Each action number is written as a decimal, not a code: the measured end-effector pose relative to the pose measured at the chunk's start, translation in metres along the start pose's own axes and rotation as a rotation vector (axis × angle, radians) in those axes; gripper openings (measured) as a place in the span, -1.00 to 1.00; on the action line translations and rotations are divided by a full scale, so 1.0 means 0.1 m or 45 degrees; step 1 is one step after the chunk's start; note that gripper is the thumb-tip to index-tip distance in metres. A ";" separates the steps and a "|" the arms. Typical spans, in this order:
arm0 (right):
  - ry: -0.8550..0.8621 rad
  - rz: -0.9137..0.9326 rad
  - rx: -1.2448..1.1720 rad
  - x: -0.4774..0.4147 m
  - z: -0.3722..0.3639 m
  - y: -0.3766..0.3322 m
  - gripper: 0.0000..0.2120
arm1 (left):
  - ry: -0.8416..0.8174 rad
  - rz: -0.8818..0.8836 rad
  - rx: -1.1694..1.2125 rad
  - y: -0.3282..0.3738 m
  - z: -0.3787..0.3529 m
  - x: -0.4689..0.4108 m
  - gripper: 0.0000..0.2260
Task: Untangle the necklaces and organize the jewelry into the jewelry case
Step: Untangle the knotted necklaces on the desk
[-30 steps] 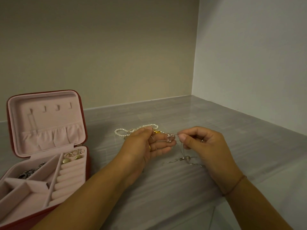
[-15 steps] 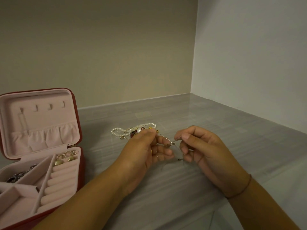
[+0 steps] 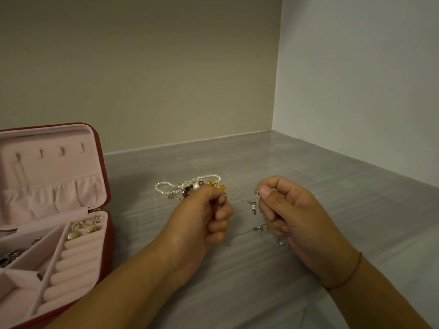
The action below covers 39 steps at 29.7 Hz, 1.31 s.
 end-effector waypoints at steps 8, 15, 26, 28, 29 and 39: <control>0.099 0.073 0.130 0.03 0.03 -0.10 -0.86 | 0.006 -0.005 -0.388 0.06 -0.08 0.08 -0.68; 0.054 0.107 0.230 0.02 -0.06 -0.15 -0.86 | 0.025 -0.038 -0.442 0.09 -0.09 0.10 -0.68; 0.106 0.152 0.245 0.03 -0.02 -0.16 -0.88 | 0.092 -0.046 -0.341 0.07 0.00 0.06 -0.84; 0.156 0.181 0.289 0.04 0.01 -0.18 -0.81 | 0.048 -0.024 -0.312 0.05 -0.03 0.05 -0.66; 0.188 0.188 0.327 0.05 0.02 -0.19 -0.79 | 0.035 -0.016 -0.311 0.05 -0.05 0.04 -0.59; 0.076 0.094 0.006 0.01 0.00 -0.05 -0.70 | -0.111 0.005 -0.342 0.03 -0.18 0.04 -0.56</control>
Point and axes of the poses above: each hand's wrist, its own x-axis away from the middle knuckle, its own z-axis out of the back of the hand, y = z × x, the point moved 9 cm from there along -x, towards the middle knuckle, and after that the axes turned 14 degrees about -y, right-handed, at the moved point
